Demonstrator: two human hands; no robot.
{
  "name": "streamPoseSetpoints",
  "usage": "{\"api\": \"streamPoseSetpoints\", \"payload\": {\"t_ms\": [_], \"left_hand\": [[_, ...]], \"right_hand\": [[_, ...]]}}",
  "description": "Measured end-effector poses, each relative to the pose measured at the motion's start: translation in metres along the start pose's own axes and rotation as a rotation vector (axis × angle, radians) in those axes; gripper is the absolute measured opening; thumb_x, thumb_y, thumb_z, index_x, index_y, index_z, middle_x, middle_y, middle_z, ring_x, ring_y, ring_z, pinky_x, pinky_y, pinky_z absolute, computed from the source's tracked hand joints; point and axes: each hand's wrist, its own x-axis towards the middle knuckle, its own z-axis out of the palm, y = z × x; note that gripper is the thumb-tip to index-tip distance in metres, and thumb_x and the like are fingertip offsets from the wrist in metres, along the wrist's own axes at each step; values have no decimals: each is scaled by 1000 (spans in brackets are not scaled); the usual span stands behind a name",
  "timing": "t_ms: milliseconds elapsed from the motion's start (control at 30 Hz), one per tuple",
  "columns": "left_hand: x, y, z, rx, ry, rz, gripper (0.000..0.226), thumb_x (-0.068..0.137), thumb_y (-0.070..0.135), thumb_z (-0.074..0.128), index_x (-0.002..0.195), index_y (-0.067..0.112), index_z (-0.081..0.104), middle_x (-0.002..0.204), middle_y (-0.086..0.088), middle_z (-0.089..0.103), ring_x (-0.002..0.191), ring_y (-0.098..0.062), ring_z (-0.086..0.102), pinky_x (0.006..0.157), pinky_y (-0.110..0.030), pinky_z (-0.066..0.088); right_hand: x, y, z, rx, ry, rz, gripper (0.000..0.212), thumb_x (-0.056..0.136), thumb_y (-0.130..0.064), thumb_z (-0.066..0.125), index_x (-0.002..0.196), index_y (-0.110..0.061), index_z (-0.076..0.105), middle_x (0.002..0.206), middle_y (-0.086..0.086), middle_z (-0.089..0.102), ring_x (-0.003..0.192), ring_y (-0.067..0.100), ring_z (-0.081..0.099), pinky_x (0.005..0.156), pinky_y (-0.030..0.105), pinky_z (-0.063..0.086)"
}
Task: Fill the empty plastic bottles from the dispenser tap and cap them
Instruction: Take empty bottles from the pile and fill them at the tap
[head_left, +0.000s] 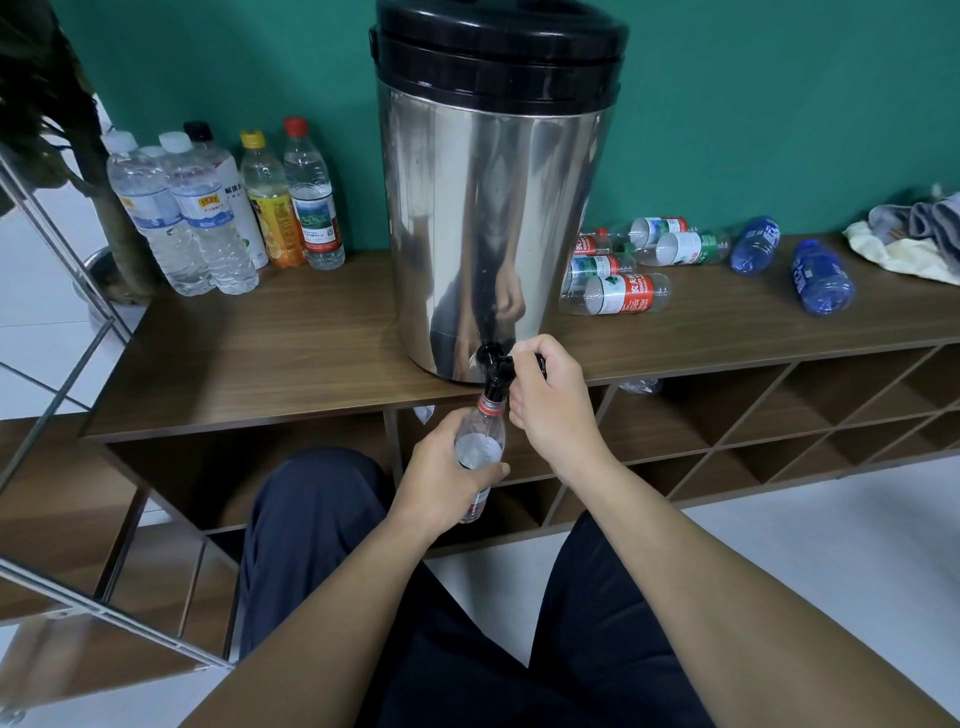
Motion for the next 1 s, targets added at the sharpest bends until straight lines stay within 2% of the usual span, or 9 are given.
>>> {"api": "streamPoseSetpoints", "payload": {"t_ms": [600,900,1000], "left_hand": [[0,1,1,-17,-12,-1,65,84,27,98,136,46,65,121,21,76,112,1,72,106,-38,60],[0,1,0,-3,-11,3,63,84,27,98,135,46,65,120,23,75,110,6,69,97,-29,57],[0,1,0,4,-7,8,63,85,27,98,135,45,65,121,22,76,112,2,70,101,-32,59]], "right_hand": [[-2,-3,-1,-10,-10,5,25,116,-31,52,98,-16,57,59,-6,40,54,13,36,53,35,31],[-2,-4,-2,-35,-6,-4,26,117,-31,50,97,-16,56,58,-8,42,53,12,38,53,33,34],[-2,-3,-2,-42,-8,-5,26,117,-31,51,99,-14,57,59,-8,43,54,11,39,53,32,35]]}}
